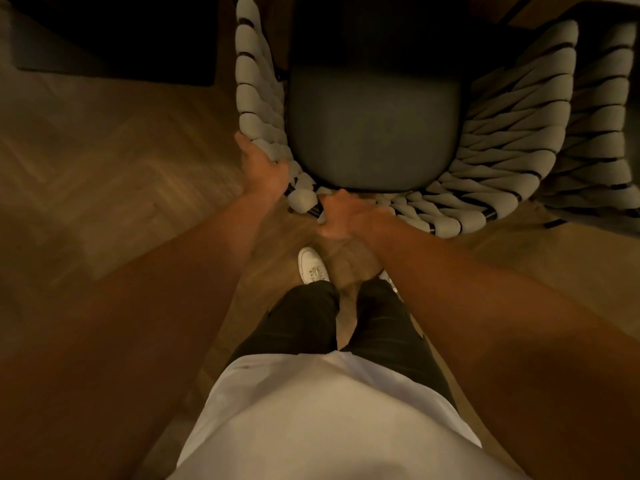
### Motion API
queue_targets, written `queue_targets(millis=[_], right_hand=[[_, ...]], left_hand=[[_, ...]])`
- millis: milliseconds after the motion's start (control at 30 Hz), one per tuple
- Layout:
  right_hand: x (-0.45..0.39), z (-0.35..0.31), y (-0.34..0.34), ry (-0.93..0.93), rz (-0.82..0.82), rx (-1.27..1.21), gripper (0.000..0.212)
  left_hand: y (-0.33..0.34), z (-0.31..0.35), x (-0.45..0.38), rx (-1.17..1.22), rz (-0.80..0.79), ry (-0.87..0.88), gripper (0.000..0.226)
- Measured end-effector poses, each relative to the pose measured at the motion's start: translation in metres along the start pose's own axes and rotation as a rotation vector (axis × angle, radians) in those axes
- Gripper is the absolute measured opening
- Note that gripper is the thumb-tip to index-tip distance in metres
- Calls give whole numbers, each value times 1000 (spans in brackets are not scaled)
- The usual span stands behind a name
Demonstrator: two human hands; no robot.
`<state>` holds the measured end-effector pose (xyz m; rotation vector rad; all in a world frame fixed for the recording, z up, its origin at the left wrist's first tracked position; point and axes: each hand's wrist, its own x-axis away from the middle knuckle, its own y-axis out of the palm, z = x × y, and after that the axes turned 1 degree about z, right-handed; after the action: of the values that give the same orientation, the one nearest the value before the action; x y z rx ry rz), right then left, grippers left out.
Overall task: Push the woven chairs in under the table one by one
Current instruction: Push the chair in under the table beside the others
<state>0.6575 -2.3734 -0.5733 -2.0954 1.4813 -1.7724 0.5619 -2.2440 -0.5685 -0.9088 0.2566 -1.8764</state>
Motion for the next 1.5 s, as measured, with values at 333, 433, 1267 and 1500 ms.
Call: queue_targets(millis=[333, 433, 1267, 1500], right_hand=[[48, 40, -1, 16, 53, 42, 60], [66, 71, -5, 92, 43, 147, 67], [61, 153, -42, 117, 137, 353, 61], [62, 153, -41, 79, 119, 380, 64]], left_hand=[[15, -36, 73, -594, 8, 712, 46], [20, -40, 88, -758, -243, 1024, 51], [97, 27, 54, -1072, -460, 926, 73], [93, 30, 62, -1126, -515, 770, 63]])
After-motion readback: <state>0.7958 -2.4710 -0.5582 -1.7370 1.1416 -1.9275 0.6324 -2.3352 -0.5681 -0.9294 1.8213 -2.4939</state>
